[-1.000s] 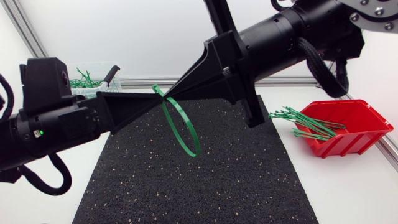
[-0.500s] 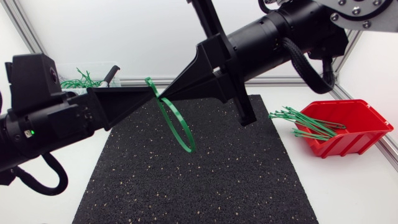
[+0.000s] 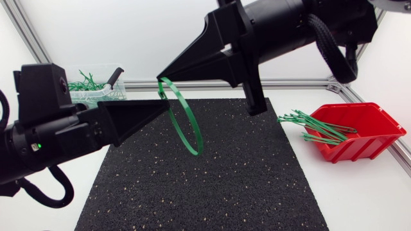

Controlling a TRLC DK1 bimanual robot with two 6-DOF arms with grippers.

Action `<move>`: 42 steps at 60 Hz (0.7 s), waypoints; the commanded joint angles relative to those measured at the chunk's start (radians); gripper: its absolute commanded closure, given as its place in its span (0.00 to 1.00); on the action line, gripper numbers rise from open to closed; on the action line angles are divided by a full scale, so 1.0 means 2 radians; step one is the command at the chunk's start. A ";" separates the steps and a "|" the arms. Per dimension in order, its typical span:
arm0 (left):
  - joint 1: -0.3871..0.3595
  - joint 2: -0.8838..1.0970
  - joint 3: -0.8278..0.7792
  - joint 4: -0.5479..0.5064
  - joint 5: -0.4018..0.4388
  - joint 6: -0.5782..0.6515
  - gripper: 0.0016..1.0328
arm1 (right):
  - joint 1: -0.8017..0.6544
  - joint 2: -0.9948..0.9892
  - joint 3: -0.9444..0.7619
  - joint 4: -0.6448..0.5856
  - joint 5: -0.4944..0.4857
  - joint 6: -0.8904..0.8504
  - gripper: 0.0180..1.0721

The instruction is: Take a green cable tie from the red box, thread the tail through the head to close it, then place it in the transparent bin on the left.

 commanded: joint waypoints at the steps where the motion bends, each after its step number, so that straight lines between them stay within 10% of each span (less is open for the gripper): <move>1: -0.006 -0.007 -0.008 0.005 0.007 0.009 0.97 | -0.001 0.002 0.009 0.008 0.008 0.020 0.94; 42: -0.004 -0.016 -0.008 0.004 0.001 0.010 0.97 | -0.010 0.006 -0.040 0.017 0.007 0.012 0.94</move>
